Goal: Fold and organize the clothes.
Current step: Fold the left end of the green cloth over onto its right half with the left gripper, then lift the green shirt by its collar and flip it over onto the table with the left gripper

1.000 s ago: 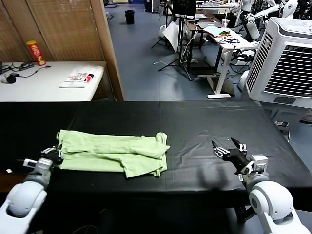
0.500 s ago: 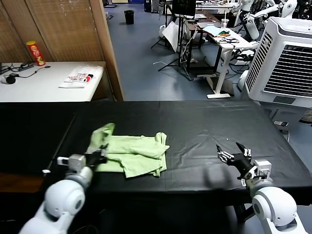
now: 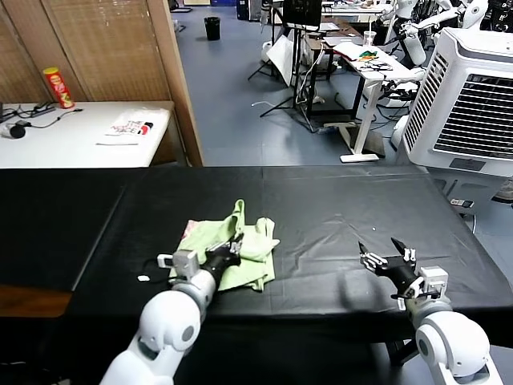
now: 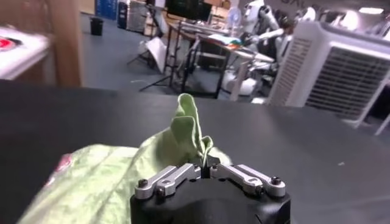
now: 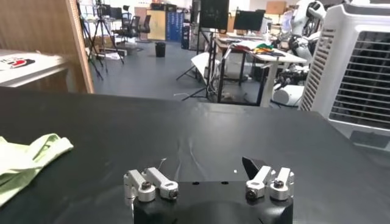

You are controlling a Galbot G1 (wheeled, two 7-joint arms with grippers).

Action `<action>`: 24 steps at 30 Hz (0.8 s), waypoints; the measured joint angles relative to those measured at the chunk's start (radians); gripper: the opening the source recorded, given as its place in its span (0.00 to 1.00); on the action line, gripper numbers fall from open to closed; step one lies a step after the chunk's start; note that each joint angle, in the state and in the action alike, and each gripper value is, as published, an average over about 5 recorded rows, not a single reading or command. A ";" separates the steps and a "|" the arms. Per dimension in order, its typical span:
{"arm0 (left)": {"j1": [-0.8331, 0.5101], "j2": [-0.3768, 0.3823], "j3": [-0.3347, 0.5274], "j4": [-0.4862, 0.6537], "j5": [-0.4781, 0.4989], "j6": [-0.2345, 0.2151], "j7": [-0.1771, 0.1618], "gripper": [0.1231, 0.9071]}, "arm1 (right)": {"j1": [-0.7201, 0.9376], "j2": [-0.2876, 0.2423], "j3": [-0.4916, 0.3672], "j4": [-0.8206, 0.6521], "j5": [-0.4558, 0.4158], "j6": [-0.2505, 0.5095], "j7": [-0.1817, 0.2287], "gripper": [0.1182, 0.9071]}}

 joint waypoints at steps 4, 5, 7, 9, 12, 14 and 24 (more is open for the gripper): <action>0.005 -0.016 0.007 0.013 0.024 -0.009 0.000 0.04 | 0.003 0.001 -0.006 -0.003 -0.001 0.000 -0.001 0.86; 0.005 -0.021 0.008 0.017 0.033 -0.015 0.002 0.05 | 0.005 0.002 -0.008 -0.003 -0.002 0.000 -0.002 0.86; 0.004 -0.030 0.008 0.027 0.049 -0.027 0.011 0.11 | 0.008 0.004 -0.014 -0.005 -0.007 0.001 -0.005 0.86; 0.001 -0.040 0.007 0.038 0.061 -0.037 0.025 0.21 | 0.011 0.007 -0.022 -0.010 -0.013 0.004 -0.011 0.86; 0.000 -0.064 0.005 0.051 0.060 -0.044 0.036 0.43 | 0.020 0.007 -0.038 -0.015 -0.021 0.009 -0.024 0.86; 0.003 -0.083 0.007 0.052 0.047 -0.043 0.040 0.57 | 0.028 0.004 -0.053 -0.016 -0.021 0.010 -0.034 0.86; 0.029 -0.033 -0.056 0.020 0.107 -0.106 0.099 0.86 | 0.107 -0.017 -0.201 -0.053 -0.014 0.024 -0.089 0.86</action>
